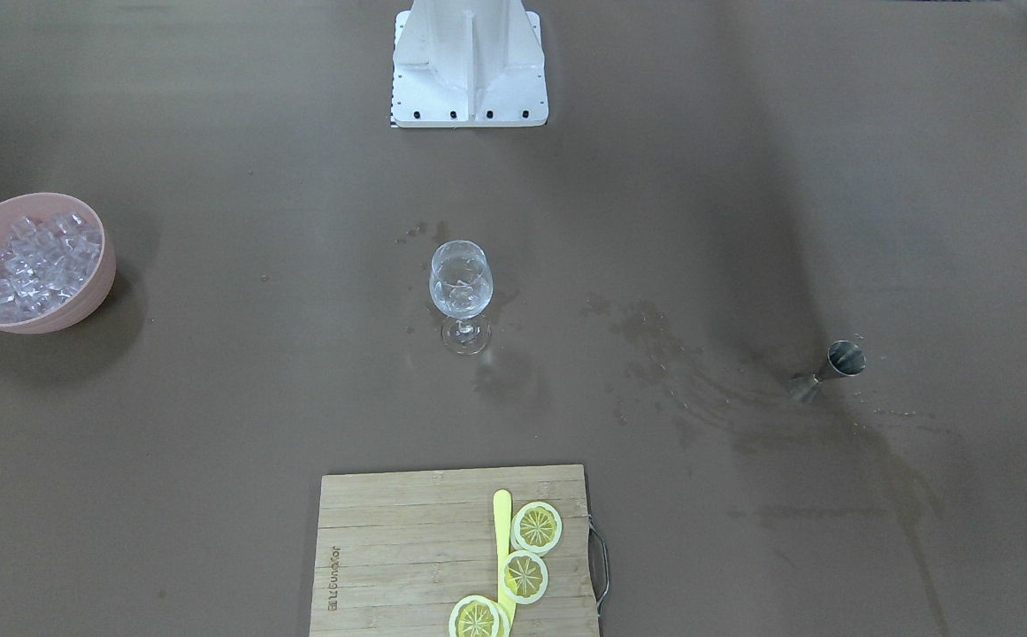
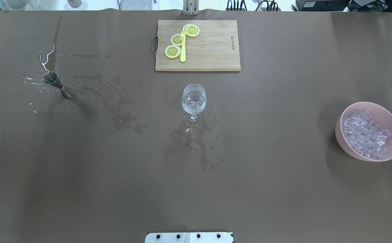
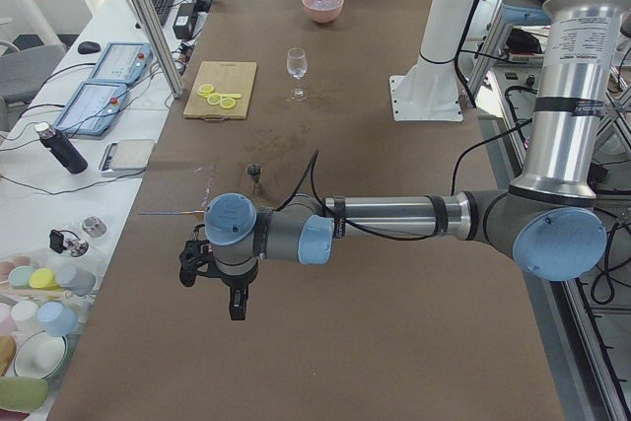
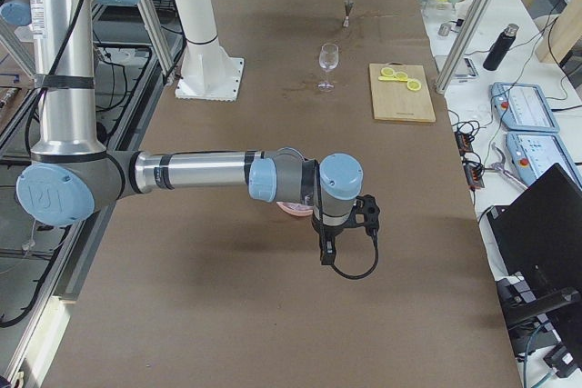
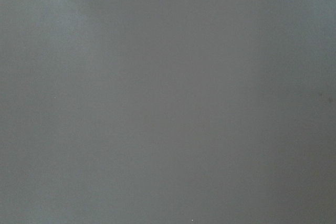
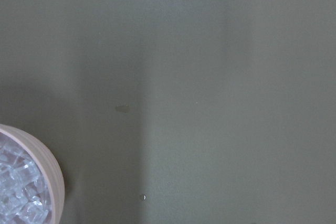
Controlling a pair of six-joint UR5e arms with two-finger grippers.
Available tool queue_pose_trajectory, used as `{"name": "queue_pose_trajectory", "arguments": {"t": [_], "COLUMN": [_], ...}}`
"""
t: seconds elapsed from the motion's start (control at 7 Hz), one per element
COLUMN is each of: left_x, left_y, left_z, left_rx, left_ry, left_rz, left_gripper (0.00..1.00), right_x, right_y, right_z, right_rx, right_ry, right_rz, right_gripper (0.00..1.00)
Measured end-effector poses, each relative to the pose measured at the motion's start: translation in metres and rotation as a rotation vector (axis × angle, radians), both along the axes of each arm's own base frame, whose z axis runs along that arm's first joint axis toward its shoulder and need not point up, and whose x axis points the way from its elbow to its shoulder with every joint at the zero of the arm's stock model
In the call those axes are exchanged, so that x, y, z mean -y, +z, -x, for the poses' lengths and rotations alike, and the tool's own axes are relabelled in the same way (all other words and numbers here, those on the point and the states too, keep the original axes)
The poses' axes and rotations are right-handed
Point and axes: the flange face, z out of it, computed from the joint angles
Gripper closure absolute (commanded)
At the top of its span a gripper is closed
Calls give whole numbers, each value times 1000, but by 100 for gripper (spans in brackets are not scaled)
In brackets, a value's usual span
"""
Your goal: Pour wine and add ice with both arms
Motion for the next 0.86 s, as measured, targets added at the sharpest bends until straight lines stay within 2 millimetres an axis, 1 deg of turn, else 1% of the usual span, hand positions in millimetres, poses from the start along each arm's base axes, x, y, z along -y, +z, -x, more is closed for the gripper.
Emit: {"name": "queue_pose_trajectory", "arguments": {"t": [0.57,0.86], "left_x": [3,3], "left_y": [-2,-3], "left_z": [0,0], "left_rx": [1,1], "left_ry": [0,-1], "left_rz": [-4,-4], "left_gripper": [2,2], "right_x": [-7,-7], "right_y": [9,8], "right_z": [0,0], "right_rx": [0,1], "right_ry": [1,1], "right_rz": [18,17], "right_gripper": [0,0]}}
